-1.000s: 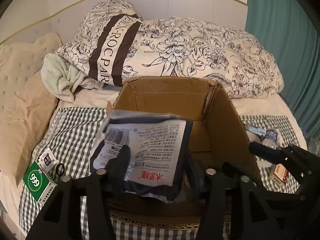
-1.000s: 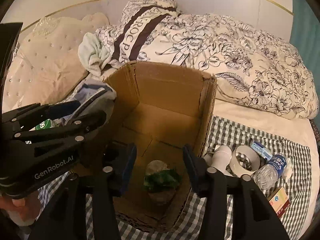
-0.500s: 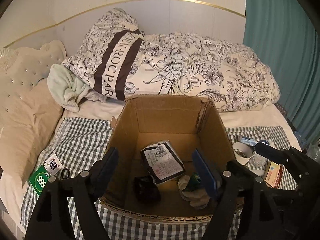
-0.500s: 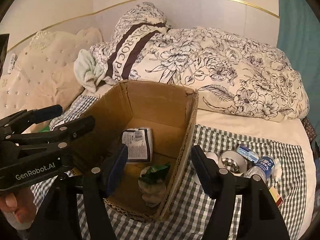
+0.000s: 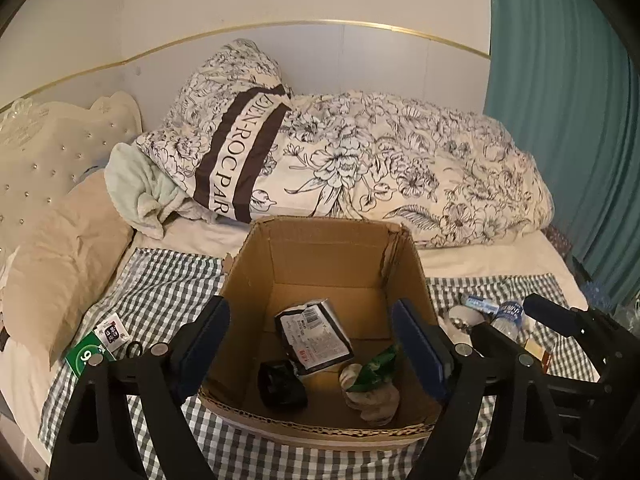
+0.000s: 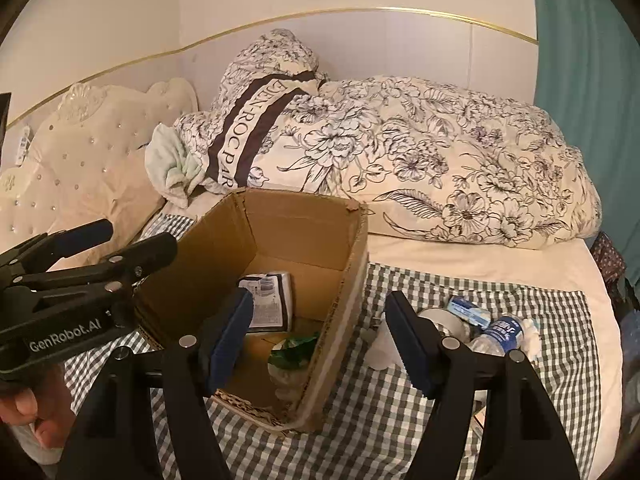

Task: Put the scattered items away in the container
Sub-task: 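Lift both open tools up out of the cardboard box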

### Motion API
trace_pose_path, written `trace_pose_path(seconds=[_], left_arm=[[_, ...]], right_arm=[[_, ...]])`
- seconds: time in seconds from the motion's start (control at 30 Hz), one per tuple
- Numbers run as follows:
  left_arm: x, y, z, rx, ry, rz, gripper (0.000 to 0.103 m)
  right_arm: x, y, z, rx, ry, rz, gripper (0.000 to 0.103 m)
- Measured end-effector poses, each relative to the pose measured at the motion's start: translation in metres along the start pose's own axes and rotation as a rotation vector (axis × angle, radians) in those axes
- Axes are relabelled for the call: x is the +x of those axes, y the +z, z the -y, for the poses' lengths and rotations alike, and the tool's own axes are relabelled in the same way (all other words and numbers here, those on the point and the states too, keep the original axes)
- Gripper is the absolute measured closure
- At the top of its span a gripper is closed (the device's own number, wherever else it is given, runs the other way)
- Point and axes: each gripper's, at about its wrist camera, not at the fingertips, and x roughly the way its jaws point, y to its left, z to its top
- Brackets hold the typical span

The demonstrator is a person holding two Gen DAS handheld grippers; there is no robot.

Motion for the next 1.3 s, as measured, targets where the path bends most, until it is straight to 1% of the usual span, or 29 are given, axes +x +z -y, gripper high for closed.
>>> trace_pose_path(seconds=[0.07,0.17,0.33,0.57,0.83,0.93,1.03,1.3], left_arm=[[-0.005,0.001,0.002,-0.001,-0.001,0.01,0.015],[-0.013,0.001,0.008,0.003,-0.004,0.027,0.014],[-0.024,0.003,0.019,0.01,-0.002,0.054,0.009],[-0.038,0.002,0.036,0.014,-0.012,0.079,0.006],[-0.052,0.003,0.058,0.021,-0.036,0.108,0.0],[-0.057,0.004,0.068,0.021,-0.048,0.121,0.0],[-0.062,0.003,0.079,0.035,-0.057,0.131,0.0],[-0.062,-0.003,0.098,0.055,-0.083,0.122,0.0]], right_arm=[[-0.007,0.0,0.004,0.006,-0.004,0.014,0.032],[-0.019,0.001,0.009,0.016,-0.013,0.037,0.03],[-0.032,-0.001,0.021,0.038,-0.031,0.053,0.027],[-0.054,-0.002,0.037,0.058,-0.048,0.083,0.023],[-0.071,-0.014,0.056,0.07,-0.077,0.087,0.022],[-0.08,-0.016,0.064,0.081,-0.085,0.096,0.021],[-0.089,-0.018,0.07,0.097,-0.09,0.108,0.015],[-0.102,-0.024,0.079,0.1,-0.11,0.113,0.015]])
